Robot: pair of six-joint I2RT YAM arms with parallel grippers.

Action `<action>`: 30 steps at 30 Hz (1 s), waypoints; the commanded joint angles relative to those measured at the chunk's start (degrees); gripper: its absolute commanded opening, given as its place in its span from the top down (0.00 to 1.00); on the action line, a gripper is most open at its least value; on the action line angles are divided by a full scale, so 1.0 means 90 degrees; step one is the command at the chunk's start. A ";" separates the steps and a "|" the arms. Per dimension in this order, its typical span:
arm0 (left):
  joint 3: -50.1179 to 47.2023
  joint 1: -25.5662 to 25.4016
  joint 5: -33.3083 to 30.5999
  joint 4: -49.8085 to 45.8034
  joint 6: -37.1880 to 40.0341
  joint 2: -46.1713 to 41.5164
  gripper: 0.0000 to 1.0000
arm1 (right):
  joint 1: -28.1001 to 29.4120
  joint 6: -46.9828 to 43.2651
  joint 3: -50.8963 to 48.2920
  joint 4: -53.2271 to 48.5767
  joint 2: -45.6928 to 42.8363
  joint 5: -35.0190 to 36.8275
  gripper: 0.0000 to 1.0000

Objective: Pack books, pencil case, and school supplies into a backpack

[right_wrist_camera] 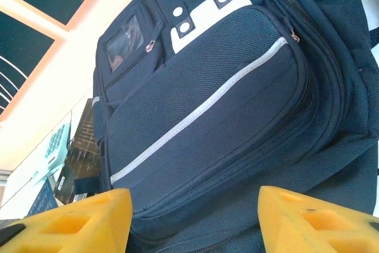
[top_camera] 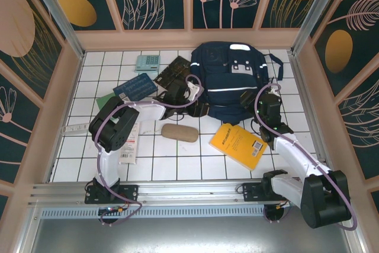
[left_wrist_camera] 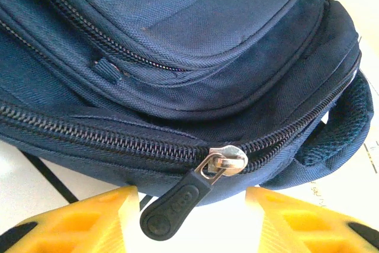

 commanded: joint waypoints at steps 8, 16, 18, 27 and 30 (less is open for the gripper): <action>0.0001 -0.0002 0.0320 0.0268 0.0011 -0.0100 0.73 | 0.0039 0.0022 0.0078 0.0038 -0.0045 0.0127 0.41; -0.0359 -0.0001 0.0158 0.0179 0.0015 -0.0491 0.88 | 0.0042 0.0061 0.0016 0.0146 0.0032 0.0087 0.41; -0.0425 -0.0002 0.0125 0.0155 0.0016 -0.0558 0.90 | 0.0041 0.0073 -0.0004 0.0175 0.0030 0.0087 0.41; -0.0397 -0.0005 0.0071 0.0029 0.0020 -0.0575 0.81 | 0.0106 0.0083 -0.0026 0.0284 0.0149 0.0022 0.41; -0.0396 -0.0010 0.0233 0.0050 0.0027 -0.0556 0.70 | 0.0136 0.0083 -0.0024 0.0293 0.0206 0.0030 0.41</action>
